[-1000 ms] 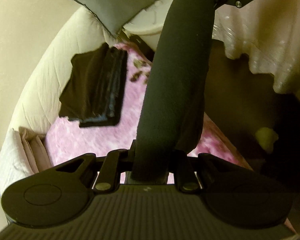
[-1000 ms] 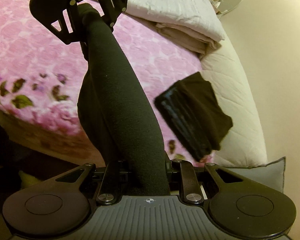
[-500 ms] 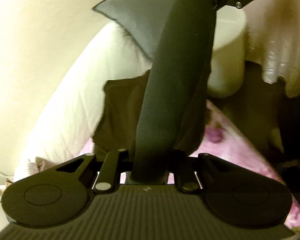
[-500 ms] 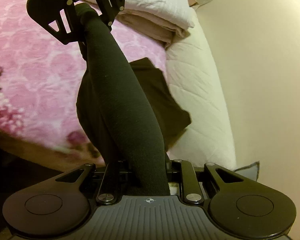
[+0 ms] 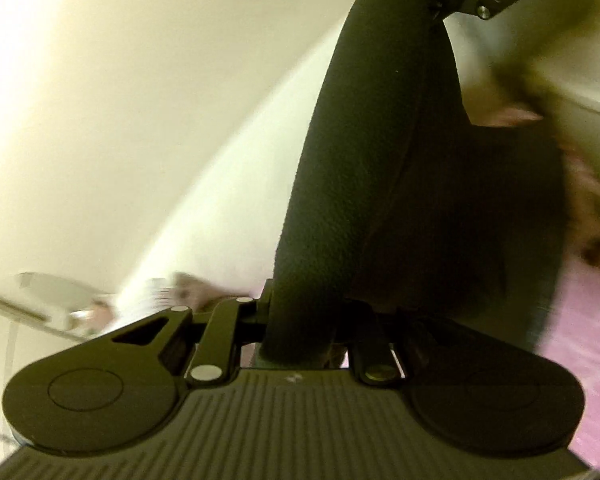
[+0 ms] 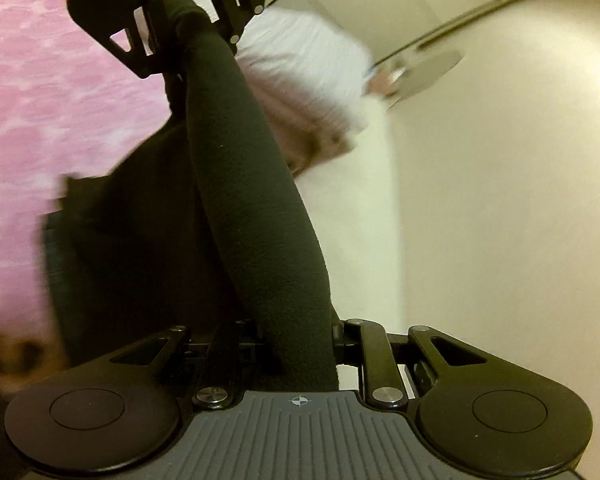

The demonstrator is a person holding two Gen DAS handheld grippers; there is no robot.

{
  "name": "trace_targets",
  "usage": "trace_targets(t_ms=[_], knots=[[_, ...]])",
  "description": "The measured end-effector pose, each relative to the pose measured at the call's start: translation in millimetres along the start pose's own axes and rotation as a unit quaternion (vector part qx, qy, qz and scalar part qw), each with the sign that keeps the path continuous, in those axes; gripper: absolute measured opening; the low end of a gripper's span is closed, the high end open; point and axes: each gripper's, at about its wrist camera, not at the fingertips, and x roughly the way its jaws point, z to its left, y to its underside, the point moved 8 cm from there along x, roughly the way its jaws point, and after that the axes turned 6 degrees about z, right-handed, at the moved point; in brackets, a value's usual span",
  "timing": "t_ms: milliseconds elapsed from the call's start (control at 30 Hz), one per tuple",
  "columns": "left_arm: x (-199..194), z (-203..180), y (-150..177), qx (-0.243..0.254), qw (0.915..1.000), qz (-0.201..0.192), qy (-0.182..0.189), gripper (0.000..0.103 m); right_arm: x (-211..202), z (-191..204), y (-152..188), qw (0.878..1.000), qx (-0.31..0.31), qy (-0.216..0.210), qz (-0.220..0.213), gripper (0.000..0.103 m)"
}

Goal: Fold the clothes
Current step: 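Carry the lifted shirt with both grippers toward the stack of folded clothes, then lower the shirt onto the clothes stack and open both grippers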

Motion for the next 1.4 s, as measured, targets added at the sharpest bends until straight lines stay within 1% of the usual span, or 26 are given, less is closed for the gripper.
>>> trace_targets(t_ms=[33, 67, 167, 233, 300, 367, 400, 433, 500, 633, 700, 733, 767, 833, 867, 933, 967, 1000, 1067, 1100, 1167, 1233, 1300, 1400], knots=[[10.2, 0.9, -3.2, -0.008, 0.9999, 0.002, -0.010, 0.013, 9.6, -7.4, 2.0, 1.000, 0.001, 0.019, -0.014, 0.020], [23.5, -8.6, -2.9, -0.009, 0.9999, 0.009, -0.009, 0.013, 20.6, -10.0, 6.3, 0.999, 0.004, 0.029, -0.024, 0.021], [67.1, -63.7, 8.2, 0.006, 0.9990, 0.038, 0.023, 0.014, 63.5, 18.1, 34.5, 0.999, 0.031, -0.008, -0.018, 0.021], [81.8, -95.8, 18.8, 0.014, 0.9979, 0.050, 0.040, 0.014, 93.2, 65.4, 58.2, 0.998, 0.024, -0.060, 0.010, 0.021], [96.3, -127.8, 29.5, 0.022, 0.9962, 0.062, 0.057, 0.015, 114.2, 108.4, 79.6, 0.993, 0.017, -0.111, 0.034, 0.021], [110.7, -159.9, 40.2, 0.030, 0.9941, 0.073, 0.074, 0.015, 120.9, 134.7, 93.3, 0.991, 0.008, -0.126, 0.041, 0.023], [117.8, -175.9, 45.5, 0.034, 0.9929, 0.079, 0.082, 0.015, 117.3, 135.2, 96.4, 0.992, 0.005, -0.121, 0.040, 0.024], [120.7, -181.8, 47.9, 0.036, 0.9925, 0.080, 0.086, 0.015, 113.7, 135.7, 99.5, 0.993, 0.002, -0.116, 0.038, 0.024], [119.4, -173.8, 47.3, 0.048, 0.9928, 0.073, 0.082, 0.015, 106.6, 136.6, 105.6, 0.994, -0.003, -0.105, 0.035, 0.028], [118.4, -154.1, 48.2, 0.062, 0.9934, 0.062, 0.073, 0.015, 92.2, 133.5, 117.0, 0.995, -0.005, -0.090, 0.032, 0.028], [116.4, -144.3, 49.7, 0.067, 0.9944, 0.056, 0.060, 0.015, 90.9, 130.2, 119.7, 0.995, -0.003, -0.091, 0.039, 0.027], [114.1, -139.7, 50.5, 0.067, 0.9950, 0.054, 0.051, 0.014, 91.8, 129.5, 120.5, 0.995, -0.005, -0.091, 0.043, 0.024], [110.4, -136.9, 52.4, 0.057, 0.9959, 0.053, 0.045, 0.014, 91.3, 127.7, 119.8, 0.995, -0.003, -0.088, 0.045, 0.021], [102.2, -133.9, 58.1, 0.025, 0.9974, 0.053, 0.041, 0.014, 83.4, 121.6, 113.3, 0.997, 0.011, -0.072, 0.035, 0.021], [101.3, -139.8, 61.8, 0.020, 0.9972, 0.056, 0.045, 0.014, 78.9, 124.6, 114.2, 0.997, 0.013, -0.074, 0.034, 0.021], [107.8, -165.0, 70.1, 0.033, 0.9954, 0.065, 0.062, 0.016, 71.4, 133.8, 117.3, 0.996, 0.015, -0.081, 0.034, 0.021], [114.4, -177.7, 73.9, 0.041, 0.9943, 0.070, 0.069, 0.017, 72.0, 146.9, 122.1, 0.995, 0.005, -0.095, 0.044, 0.021], [119.0, -185.8, 76.7, 0.049, 0.9938, 0.072, 0.069, 0.020, 72.4, 159.0, 126.5, 0.993, -0.007, -0.105, 0.052, 0.021], [122.3, -190.7, 79.9, 0.058, 0.9942, 0.069, 0.058, 0.021, 72.9, 169.7, 128.9, 0.993, -0.029, -0.099, 0.057, 0.021], [121.3, -188.7, 81.3, 0.056, 0.9948, 0.068, 0.052, 0.025, 73.1, 170.8, 128.6, 0.993, -0.033, -0.094, 0.059, 0.021], [115.8, -182.4, 85.7, 0.046, 0.9955, 0.065, 0.051, 0.029, 72.7, 164.5, 126.2, 0.994, -0.033, -0.088, 0.062, 0.022], [107.6, -179.0, 91.4, 0.016, 0.9955, 0.074, 0.058, 0.034, 70.7, 159.8, 126.1, 0.993, -0.034, -0.086, 0.068, 0.023], [98.9, -176.7, 97.3, -0.018, 0.9941, 0.085, 0.066, 0.033, 68.8, 156.7, 126.8, 0.993, -0.036, -0.086, 0.073, 0.024], [85.7, -173.4, 106.1, -0.070, 0.9893, 0.102, 0.077, 0.031, 73.9, 158.1, 124.7, 0.993, -0.027, -0.086, 0.078, 0.024]])
